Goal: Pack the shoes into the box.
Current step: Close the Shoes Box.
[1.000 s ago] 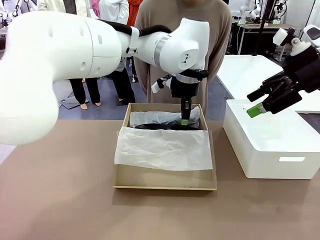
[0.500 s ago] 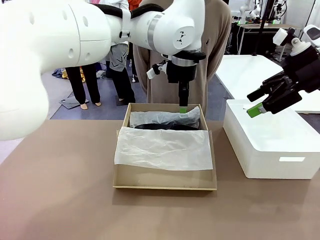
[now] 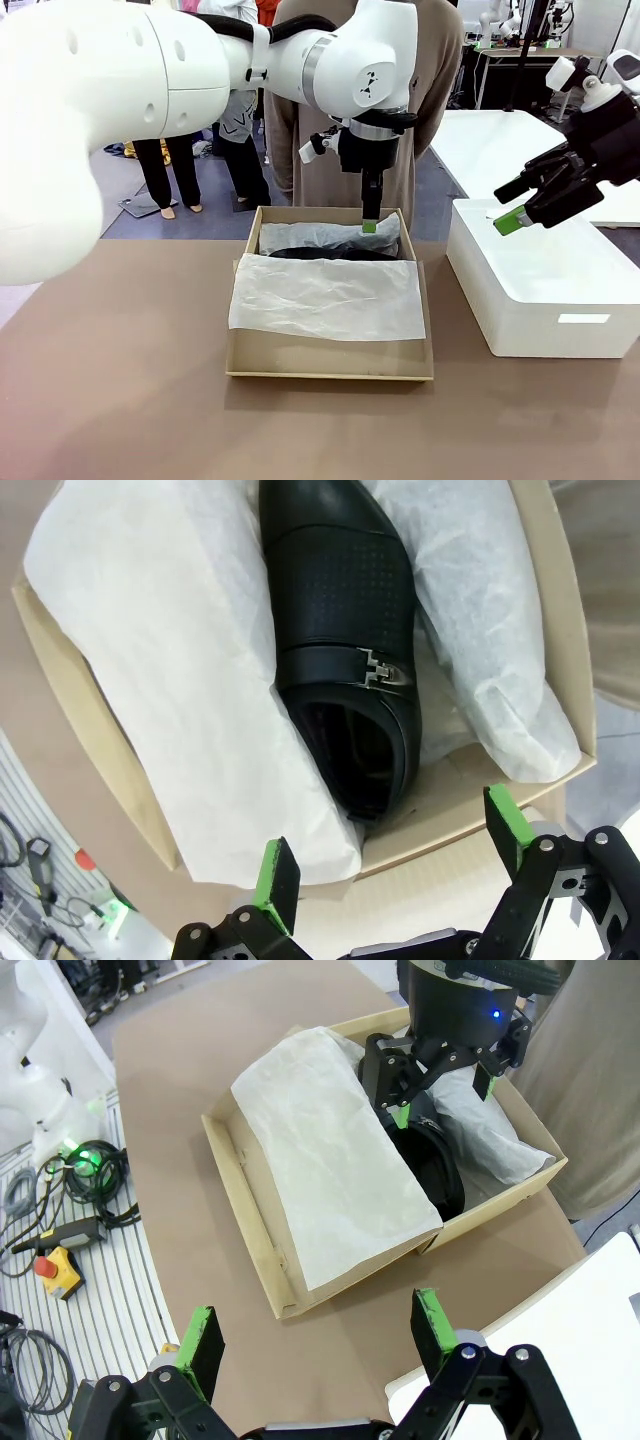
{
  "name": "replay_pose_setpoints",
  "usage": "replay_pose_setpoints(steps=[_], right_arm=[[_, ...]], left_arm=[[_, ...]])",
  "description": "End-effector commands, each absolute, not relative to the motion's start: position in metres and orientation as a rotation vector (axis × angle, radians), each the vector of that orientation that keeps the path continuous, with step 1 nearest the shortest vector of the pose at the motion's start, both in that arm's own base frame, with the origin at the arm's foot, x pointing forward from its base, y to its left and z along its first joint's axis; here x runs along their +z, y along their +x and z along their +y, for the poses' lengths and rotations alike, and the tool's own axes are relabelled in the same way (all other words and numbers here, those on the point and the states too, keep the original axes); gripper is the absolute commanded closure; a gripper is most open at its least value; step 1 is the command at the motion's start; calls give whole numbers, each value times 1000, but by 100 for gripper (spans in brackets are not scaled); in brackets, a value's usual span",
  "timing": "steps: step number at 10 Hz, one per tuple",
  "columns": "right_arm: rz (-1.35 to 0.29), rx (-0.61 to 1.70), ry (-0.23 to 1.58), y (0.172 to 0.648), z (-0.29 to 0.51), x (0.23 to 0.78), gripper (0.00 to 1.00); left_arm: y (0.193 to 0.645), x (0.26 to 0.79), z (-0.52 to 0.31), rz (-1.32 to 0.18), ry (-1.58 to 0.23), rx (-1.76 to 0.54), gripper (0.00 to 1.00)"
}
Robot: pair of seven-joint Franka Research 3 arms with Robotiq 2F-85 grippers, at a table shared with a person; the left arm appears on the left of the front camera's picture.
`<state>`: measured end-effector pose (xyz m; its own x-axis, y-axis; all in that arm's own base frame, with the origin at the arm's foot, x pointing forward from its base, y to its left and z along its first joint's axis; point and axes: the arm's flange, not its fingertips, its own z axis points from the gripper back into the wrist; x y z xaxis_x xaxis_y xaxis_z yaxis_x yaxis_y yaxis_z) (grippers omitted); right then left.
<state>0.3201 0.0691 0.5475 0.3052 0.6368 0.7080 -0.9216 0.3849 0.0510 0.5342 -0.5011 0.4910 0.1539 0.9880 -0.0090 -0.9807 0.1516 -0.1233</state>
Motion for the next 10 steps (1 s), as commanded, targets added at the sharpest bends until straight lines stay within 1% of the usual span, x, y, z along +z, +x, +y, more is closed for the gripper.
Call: replay_pose_setpoints(steps=[1,4,5,6,7,10], right_arm=[[-692,1109,532,323,69,548,0],[-692,1109,532,323,69,548,0],[-692,1109,532,323,69,548,0],[-692,1109,532,323,69,548,0],[-692,1109,532,323,69,548,0],[-692,1109,532,323,69,548,0]], left_arm=[[534,493,-500,-105,-108,1446,0],[534,493,-500,-105,-108,1446,0],[535,491,-500,-81,-109,1416,0],[528,504,-485,-118,-78,1300,0],[524,514,-469,-142,-38,1262,0],[520,541,-420,-147,37,1021,0]])
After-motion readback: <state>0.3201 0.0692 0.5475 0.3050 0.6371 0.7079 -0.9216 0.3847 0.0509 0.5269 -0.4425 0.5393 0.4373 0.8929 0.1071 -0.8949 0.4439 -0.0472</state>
